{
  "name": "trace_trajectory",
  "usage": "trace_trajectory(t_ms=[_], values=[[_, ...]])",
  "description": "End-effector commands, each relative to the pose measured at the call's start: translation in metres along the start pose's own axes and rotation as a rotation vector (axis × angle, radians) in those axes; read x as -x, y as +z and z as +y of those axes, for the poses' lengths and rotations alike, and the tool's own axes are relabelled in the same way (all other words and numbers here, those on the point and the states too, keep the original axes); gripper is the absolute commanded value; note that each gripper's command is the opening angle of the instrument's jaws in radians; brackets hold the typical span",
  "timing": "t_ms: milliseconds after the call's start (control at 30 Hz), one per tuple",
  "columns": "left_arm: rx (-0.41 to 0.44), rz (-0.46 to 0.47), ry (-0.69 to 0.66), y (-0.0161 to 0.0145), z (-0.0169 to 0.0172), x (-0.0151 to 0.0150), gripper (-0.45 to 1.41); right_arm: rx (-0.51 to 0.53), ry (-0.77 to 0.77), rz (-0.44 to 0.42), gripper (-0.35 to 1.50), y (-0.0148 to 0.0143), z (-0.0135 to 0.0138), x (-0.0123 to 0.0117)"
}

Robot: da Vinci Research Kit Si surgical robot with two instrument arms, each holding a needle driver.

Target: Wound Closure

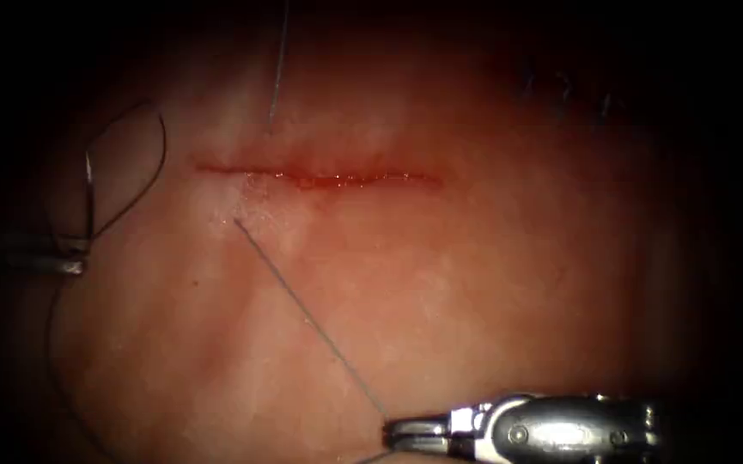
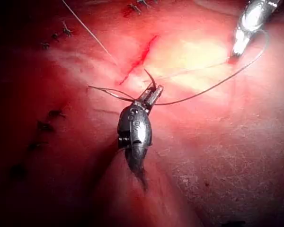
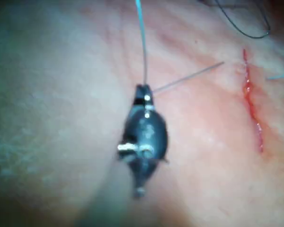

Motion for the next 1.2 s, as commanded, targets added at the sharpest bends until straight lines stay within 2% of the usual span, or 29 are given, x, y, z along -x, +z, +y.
trace_trajectory(t_ms=[33,67,100,200,233,433,600,700,733,900,1000,1100,1200], values=[[0.001,0.001,0.002,0.0004,-0.0005,0.0005,-0.45,-0.016,0.005,0.007,-0.35,0.001,-0.0002,0.0],[0.002,0.001,0.002,0.0004,-0.0005,0.0005,-0.45,-0.023,0.003,0.009,-0.35,0.001,-0.0003,0.0],[0.002,0.001,0.002,0.0004,-0.0005,0.0005,-0.45,-0.028,0.003,0.008,0.07,0.0009,-0.0003,-0.0001],[0.004,0.001,0.003,0.0002,-0.0006,0.0007,-0.45,0.038,0.006,0.023,1.03,0.0003,0.0003,-0.0002],[0.004,0.001,0.004,0.0002,-0.0006,0.0007,-0.45,0.053,0.009,0.028,1.13,-0.0001,0.0006,-0.0002],[0.006,0.001,0.008,0.0003,-0.0006,0.0012,-0.45,0.073,0.029,0.037,1.18,-0.0024,0.0029,0.0003],[0.003,0.001,0.009,0.0005,-0.0005,0.0013,-0.45,0.092,0.044,0.046,1.2,-0.0029,0.005,0.0007],[0.002,0.0,0.01,0.0007,-0.0005,0.0014,-0.45,0.107,0.046,0.085,1.4,-0.0029,0.0056,0.0006],[0.002,0.0,0.01,0.0006,-0.0005,0.0014,-0.45,0.106,0.05,0.095,1.41,-0.0032,0.0053,0.0007],[0.001,0.0,0.008,0.0003,-0.0006,0.0012,-0.45,0.056,0.037,0.08,1.41,-0.0049,0.0027,0.0002],[-0.002,-0.001,0.005,-0.0001,-0.0007,0.001,-0.45,0.034,0.032,0.108,1.16,-0.0066,0.0016,0.0],[-0.002,-0.001,0.005,-0.0002,-0.0005,0.0009,-0.45,0.08,0.038,0.094,1.13,-0.0072,0.0022,0.0003],[-0.004,-0.002,0.004,0.0,-0.0004,0.0008,-0.45,0.123,0.051,0.081,1.13,-0.0064,0.0043,0.0008]])
